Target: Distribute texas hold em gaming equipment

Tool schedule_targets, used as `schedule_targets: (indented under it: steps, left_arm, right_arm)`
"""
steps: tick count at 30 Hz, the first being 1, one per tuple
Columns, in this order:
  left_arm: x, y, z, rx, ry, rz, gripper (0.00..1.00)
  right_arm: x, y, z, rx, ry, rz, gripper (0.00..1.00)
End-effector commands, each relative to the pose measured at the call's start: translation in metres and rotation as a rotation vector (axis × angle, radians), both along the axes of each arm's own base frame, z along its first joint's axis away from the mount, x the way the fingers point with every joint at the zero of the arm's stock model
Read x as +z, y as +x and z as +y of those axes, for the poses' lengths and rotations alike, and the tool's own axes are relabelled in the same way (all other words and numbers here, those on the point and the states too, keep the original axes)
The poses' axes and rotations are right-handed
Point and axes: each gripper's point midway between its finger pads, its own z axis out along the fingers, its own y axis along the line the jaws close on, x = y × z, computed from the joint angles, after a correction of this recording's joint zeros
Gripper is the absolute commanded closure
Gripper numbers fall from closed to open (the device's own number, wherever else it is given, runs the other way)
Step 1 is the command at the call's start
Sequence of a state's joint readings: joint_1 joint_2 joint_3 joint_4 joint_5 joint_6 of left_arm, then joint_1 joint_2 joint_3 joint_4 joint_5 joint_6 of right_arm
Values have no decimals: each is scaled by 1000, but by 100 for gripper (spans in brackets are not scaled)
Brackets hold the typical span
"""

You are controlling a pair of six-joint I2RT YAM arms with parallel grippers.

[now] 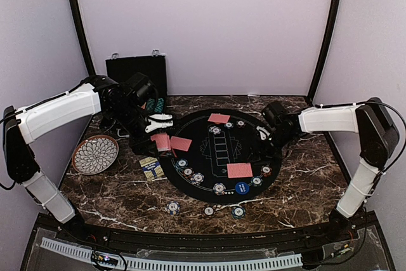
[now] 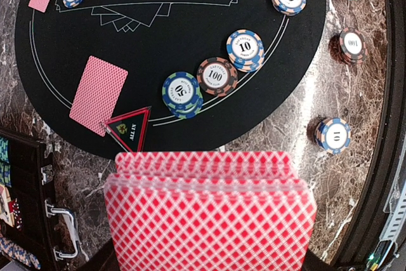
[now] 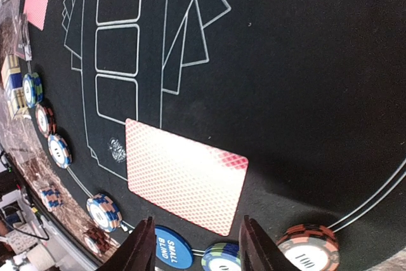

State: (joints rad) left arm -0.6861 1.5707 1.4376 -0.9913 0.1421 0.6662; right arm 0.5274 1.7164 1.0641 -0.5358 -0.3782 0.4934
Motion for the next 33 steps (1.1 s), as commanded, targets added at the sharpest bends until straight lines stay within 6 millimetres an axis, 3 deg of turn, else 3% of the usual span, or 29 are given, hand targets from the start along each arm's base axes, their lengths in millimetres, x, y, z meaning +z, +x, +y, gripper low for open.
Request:
schedule_targets:
  steps: [1,4,9,13,18,25,33]
  left_arm:
    - [14,-2,-2,-5,-34,-5,91]
    - [14,-2,-2,-3,-34,-3,91]
    - [14,-2,-2,-1,-34,-3,91]
    - [15,-1,-2,1,-34,-3,91]
    - [15,-2,-2,1,-32,-3,91]
    - [16,-1,-1,1,-30,-9,91]
    - [16,0,-1,5,-31,-9,92]
  right_arm:
    - [26,14,-1,-10,-39,-97,52]
    - [40,12,16,9,-17,-134,51]
    - [56,-5,69,101,77,-165,51]
    - [51,-24,108,183,76,-172,54]
    - [32,-44,141,253,58,-162,58]
    - [8,-58,158,328,-74,-208,61]
    - [-12,-67,158,367,-147,-213,64]
